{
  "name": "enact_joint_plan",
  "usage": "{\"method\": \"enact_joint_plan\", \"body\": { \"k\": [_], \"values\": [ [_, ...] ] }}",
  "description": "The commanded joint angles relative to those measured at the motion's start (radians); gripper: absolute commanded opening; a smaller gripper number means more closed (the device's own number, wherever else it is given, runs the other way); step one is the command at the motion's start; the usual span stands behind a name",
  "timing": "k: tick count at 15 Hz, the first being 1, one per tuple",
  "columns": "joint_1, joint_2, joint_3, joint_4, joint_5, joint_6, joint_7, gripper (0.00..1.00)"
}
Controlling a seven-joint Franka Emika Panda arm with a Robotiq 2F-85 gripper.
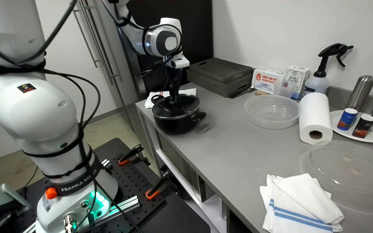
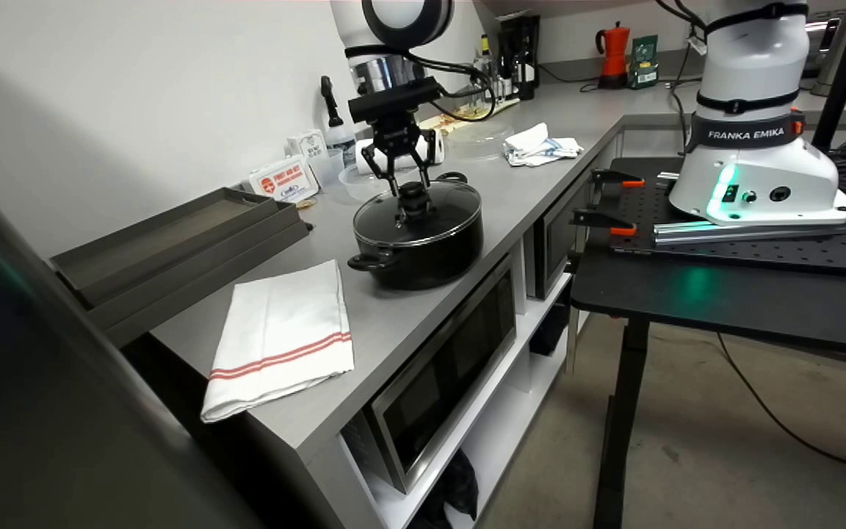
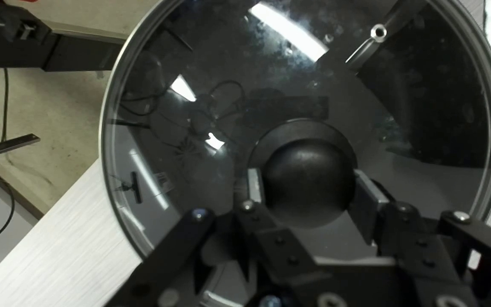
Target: Put the lid on the black pot
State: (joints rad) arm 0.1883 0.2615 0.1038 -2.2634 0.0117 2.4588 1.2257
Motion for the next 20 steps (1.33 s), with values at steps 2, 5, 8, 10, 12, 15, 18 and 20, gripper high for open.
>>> {"method": "enact_joint_plan", "body": {
  "k": [2,5,8,10,12,15,18,20],
  "values": [
    [0.012,-0.007,-0.003,0.007,0.019,0.002,-0.021,0.26],
    [0.013,0.0,-0.003,0.009,0.021,0.002,-0.023,0.26],
    [0.012,0.007,-0.003,0.012,0.024,0.003,-0.025,0.26],
    [0.011,0.007,-0.003,0.012,0.024,0.002,-0.026,0.26],
    [0.01,0.007,-0.003,0.011,0.025,0.002,-0.027,0.26],
    [0.011,0.006,-0.005,0.011,0.022,0.0,-0.022,0.77],
    [0.012,0.006,-0.006,0.014,0.02,-0.001,-0.02,0.98],
    [0.012,0.006,-0.006,0.016,0.019,-0.002,-0.02,1.0]
  ]
}}
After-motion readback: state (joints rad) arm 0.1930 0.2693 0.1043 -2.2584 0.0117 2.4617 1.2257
